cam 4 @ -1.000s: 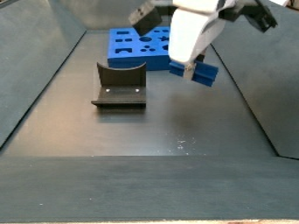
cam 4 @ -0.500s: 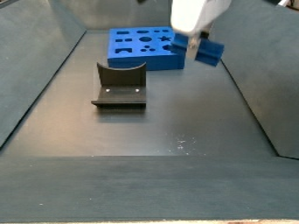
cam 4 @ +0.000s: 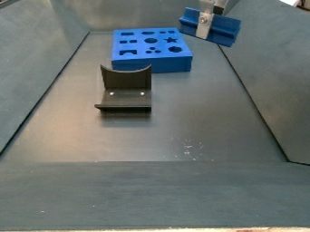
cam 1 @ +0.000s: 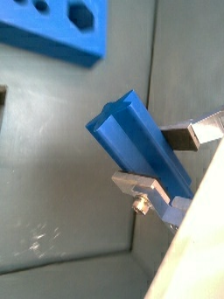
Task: Pick up the star object. Move up. Place the star object on the fixture. Regrasp the star object. Move to above the board. Insert the star object.
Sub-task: Place the star object on the fixture.
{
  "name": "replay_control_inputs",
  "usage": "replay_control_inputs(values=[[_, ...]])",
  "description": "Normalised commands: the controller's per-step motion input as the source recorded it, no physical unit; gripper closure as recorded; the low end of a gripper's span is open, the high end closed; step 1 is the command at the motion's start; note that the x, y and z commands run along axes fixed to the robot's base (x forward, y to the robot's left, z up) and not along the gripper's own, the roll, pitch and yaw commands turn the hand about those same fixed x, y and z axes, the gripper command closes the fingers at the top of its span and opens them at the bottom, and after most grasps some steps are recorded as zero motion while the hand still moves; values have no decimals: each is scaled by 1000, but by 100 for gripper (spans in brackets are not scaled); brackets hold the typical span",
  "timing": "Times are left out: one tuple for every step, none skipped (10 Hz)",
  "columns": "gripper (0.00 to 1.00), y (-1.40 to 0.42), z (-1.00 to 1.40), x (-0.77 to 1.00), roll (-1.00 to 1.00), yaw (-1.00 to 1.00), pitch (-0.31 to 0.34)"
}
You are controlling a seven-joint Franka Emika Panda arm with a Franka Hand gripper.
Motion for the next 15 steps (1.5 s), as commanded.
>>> replay_control_inputs(values=[[100,765,-334,1000,51,-1000,86],[100,719,-290,1000,53,-1000,84],[100,676,-259,1000,54,-1000,84],[100,636,-245,1000,54,-1000,88],[100,576,-224,1000,52,-1000,94],[100,526,-203,1000,48,-1000,100],[100,452,-178,1000,40,-1000,114],[100,394,-162,1000,30,-1000,130],[100,364,-145,1000,24,-1000,142],[100,309,-122,1000,6,-1000,181],[100,278,-107,1000,-12,-1000,226],[100,223,-80,1000,-36,-676,227],[100,200,-65,1000,-44,-519,219],[100,-1000,533,658,-1000,-42,82],[100,-1000,538,628,-1000,-18,76]])
